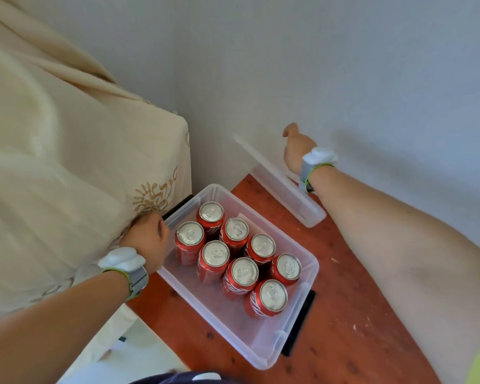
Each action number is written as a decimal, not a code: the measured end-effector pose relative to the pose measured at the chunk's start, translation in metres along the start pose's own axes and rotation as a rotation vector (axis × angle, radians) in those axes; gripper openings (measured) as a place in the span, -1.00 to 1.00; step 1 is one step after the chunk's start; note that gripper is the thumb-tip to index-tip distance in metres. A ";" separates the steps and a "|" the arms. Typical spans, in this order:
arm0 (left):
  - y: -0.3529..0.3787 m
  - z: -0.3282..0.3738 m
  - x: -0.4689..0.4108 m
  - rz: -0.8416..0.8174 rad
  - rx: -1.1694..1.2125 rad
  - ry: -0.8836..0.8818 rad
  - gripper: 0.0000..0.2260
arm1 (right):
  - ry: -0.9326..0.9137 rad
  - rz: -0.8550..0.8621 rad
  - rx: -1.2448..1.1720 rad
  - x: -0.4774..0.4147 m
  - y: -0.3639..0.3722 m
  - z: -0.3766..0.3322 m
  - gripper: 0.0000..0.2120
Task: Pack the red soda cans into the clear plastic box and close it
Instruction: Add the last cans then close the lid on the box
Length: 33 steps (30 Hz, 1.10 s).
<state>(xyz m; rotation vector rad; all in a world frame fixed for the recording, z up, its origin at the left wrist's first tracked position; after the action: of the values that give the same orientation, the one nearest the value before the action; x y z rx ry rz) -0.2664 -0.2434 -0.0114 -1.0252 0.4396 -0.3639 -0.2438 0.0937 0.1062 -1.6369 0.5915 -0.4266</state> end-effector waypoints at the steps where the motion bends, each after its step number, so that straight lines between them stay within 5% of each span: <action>1: -0.002 0.000 0.000 0.004 0.005 -0.007 -0.79 | 0.021 -0.013 -0.019 0.000 -0.006 0.000 -0.68; 6: -0.003 0.005 0.001 -0.006 -0.017 0.031 -0.87 | 0.002 -0.421 0.215 0.033 0.037 0.004 -0.69; 11: -0.002 0.004 0.001 0.009 0.014 -0.003 -0.83 | 0.119 -0.768 -0.009 0.083 0.102 0.005 -0.41; 14: -0.003 0.003 0.002 0.025 0.039 -0.002 -0.82 | 0.283 -0.699 -0.253 0.093 0.118 0.012 -0.46; 18: -0.001 0.002 0.001 0.041 0.062 -0.017 -0.83 | 0.263 -0.621 -0.274 0.082 0.115 0.034 -0.69; 25: 0.007 -0.006 -0.004 0.015 0.063 -0.005 -0.85 | 0.228 -0.702 0.044 0.067 0.133 0.036 -0.70; 29: 0.009 -0.008 -0.001 0.045 0.047 -0.030 -0.84 | 0.054 -0.706 0.313 0.059 0.153 0.046 -0.72; 33: 0.006 -0.005 -0.002 0.059 0.039 -0.033 -0.82 | 0.000 -0.736 0.262 0.058 0.166 0.044 -0.73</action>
<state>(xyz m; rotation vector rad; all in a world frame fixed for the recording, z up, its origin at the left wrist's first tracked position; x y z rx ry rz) -0.2695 -0.2432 -0.0183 -0.9770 0.4307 -0.3013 -0.1939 0.0796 -0.0674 -1.5565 -0.0955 -0.9936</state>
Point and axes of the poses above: each hand's wrist, its own x-axis away from the middle knuckle, its own y-axis out of the palm, z = x × y, the point moved 4 cm from there along -x, towards the middle knuckle, and after that the axes turned 6 degrees about y, right-handed, at the moved point
